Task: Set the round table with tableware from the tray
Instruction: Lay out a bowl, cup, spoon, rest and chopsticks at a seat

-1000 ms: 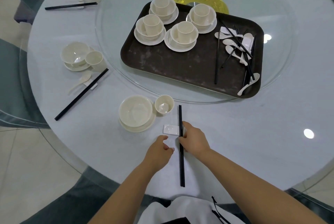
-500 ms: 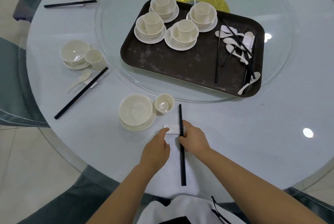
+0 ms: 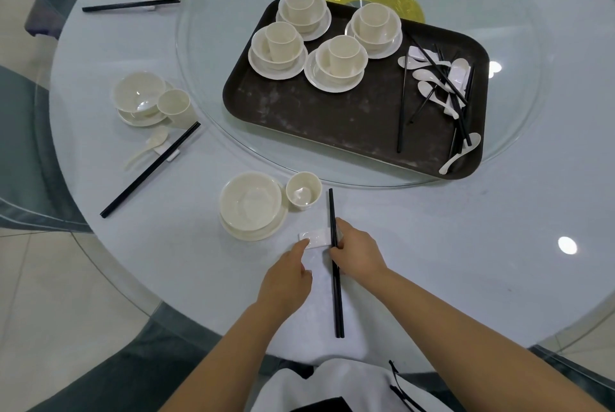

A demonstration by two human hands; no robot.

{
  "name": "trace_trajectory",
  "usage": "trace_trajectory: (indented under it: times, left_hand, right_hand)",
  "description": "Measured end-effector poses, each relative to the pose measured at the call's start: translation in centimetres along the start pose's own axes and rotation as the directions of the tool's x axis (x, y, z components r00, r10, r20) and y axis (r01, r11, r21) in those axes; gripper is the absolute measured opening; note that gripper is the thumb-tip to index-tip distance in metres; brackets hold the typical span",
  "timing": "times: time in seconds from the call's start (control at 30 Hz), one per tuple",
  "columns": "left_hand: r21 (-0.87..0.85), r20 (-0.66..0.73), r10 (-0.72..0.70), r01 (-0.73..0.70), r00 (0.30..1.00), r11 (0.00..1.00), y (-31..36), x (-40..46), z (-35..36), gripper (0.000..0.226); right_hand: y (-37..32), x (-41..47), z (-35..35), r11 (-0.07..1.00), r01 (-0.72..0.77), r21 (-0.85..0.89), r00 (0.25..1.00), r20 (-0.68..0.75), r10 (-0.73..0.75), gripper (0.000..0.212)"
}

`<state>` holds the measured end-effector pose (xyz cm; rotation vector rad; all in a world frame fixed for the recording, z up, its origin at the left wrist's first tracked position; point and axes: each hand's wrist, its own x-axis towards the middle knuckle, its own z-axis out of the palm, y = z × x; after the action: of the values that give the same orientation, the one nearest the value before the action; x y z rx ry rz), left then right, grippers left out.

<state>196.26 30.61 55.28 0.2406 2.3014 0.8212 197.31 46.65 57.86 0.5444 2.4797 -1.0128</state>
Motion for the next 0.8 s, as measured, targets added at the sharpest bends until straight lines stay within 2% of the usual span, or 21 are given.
trace_trajectory:
  times: [0.8]
  left_hand:
    - [-0.015, -0.007, 0.01, -0.01, 1.0, 1.0, -0.23, -0.21, 0.08, 0.068]
  right_hand:
    - [-0.04, -0.58, 0.06, 1.0, 0.027, 0.009, 0.999, 0.036, -0.027, 0.047]
